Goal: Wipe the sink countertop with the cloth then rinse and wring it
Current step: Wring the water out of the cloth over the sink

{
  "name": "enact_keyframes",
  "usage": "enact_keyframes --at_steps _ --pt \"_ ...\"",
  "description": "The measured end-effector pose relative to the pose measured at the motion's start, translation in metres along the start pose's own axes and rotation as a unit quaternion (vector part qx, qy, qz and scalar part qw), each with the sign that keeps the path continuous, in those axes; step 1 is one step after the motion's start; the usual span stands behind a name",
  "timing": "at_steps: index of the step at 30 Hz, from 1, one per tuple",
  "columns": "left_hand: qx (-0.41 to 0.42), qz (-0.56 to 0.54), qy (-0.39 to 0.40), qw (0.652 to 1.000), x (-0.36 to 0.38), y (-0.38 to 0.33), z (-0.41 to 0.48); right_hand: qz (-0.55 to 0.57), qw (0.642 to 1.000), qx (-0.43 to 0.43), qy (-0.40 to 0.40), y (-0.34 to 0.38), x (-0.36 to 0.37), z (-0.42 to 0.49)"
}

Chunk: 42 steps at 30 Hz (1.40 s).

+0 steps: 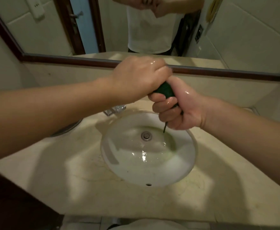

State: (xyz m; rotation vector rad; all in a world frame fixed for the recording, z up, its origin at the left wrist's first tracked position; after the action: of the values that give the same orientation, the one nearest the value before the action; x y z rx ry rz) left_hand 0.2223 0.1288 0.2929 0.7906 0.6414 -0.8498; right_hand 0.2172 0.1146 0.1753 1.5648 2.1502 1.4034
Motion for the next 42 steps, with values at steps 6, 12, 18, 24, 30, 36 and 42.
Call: enact_keyframes --at_steps 6,12,18,24,30,36,42 --pt "-0.168 0.033 0.302 0.938 0.082 0.027 -0.015 -0.133 0.956 -0.034 -0.258 -0.001 -0.062 0.022" --pt "-0.297 -0.101 0.357 0.88 0.11 0.046 -0.044 -0.404 0.818 -0.122 -0.392 0.036 -0.068 0.028" --pt "-0.391 -0.276 0.326 0.815 0.117 0.05 -0.063 -0.504 0.734 -0.237 -0.389 0.062 -0.058 0.026" --pt "-0.458 -0.325 0.282 0.778 0.135 0.046 -0.078 -0.594 0.668 -0.277 -0.354 0.065 -0.056 0.03" --pt "-0.448 -0.3 0.315 0.781 0.161 0.032 -0.089 -0.604 0.674 -0.25 -0.343 0.041 -0.075 0.045" --pt "-0.379 -0.191 0.341 0.839 0.171 0.01 -0.103 -0.43 0.845 -0.172 -0.269 -0.019 -0.109 0.064" --pt "-0.519 -0.307 0.311 0.735 0.19 -0.013 -0.179 -0.178 0.928 -0.043 -0.326 -0.12 -0.18 0.066"
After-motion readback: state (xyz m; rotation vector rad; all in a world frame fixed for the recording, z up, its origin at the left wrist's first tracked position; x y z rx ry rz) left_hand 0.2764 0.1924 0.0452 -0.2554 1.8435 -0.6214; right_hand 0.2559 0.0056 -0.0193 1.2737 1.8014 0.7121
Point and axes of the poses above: each hand's wrist, its own z-axis towards the middle knuckle, its own x-axis out of the palm, y = z × x, the point moved 10 cm from there along z, towards the middle knuckle, and after that the axes turned 4 degrees about -z, right-handed, at the moved point
